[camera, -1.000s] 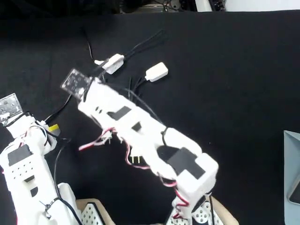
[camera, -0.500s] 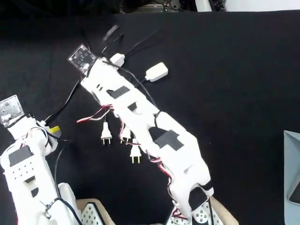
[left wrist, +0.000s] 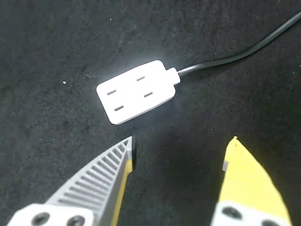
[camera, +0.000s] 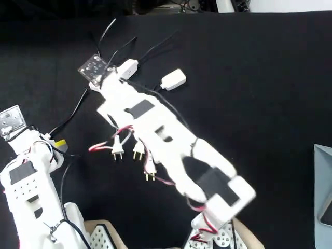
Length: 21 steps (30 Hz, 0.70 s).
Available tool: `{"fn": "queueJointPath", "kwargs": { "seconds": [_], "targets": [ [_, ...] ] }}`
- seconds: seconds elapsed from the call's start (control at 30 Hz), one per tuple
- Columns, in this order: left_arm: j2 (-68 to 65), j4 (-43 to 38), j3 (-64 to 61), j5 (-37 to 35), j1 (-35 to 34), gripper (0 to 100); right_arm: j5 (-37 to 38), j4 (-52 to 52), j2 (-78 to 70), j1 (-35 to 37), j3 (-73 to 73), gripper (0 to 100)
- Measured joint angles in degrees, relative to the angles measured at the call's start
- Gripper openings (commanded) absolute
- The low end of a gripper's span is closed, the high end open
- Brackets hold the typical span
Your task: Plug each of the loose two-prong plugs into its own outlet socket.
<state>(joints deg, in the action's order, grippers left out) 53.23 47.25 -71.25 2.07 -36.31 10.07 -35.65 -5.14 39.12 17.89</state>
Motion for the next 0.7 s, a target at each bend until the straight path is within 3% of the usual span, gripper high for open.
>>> {"fn": "queueJointPath", "kwargs": {
  "seconds": [0.3,0.7],
  "targets": [
    [0.00,0.00,0.00,0.00,0.00,30,-7.82,-7.47,9.41,3.87,15.38,19.1],
    [0.00,0.00,0.00,0.00,0.00,30,-16.26,-9.23,-6.95,4.75,5.80,19.1]
  ]
}}
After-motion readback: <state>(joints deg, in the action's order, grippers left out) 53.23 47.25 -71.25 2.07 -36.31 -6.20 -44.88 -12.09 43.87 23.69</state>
